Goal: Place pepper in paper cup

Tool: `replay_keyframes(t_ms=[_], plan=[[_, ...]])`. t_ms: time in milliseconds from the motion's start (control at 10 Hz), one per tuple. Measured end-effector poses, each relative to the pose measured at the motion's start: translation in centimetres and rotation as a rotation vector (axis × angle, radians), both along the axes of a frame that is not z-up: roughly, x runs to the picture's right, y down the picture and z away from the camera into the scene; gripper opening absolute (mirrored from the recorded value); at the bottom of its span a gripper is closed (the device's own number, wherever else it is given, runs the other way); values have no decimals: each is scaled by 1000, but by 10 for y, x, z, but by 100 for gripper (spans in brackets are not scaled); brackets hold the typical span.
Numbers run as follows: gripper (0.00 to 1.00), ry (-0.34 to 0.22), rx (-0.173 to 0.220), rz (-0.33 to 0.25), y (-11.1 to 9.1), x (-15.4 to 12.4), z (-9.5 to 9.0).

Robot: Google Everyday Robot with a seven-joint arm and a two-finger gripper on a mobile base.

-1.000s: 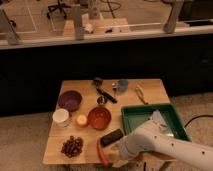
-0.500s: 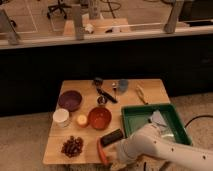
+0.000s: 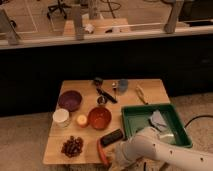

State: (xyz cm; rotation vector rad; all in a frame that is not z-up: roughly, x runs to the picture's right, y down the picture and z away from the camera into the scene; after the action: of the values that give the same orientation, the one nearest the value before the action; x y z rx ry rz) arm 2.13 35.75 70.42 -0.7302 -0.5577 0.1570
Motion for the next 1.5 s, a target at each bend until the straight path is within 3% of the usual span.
replay_keyframes(t_ms=[500, 800, 1500], plan=[[56, 16, 3, 35, 4, -5, 1], [56, 53, 14, 82, 4, -5, 4], [56, 94, 30, 121, -2, -9, 17]])
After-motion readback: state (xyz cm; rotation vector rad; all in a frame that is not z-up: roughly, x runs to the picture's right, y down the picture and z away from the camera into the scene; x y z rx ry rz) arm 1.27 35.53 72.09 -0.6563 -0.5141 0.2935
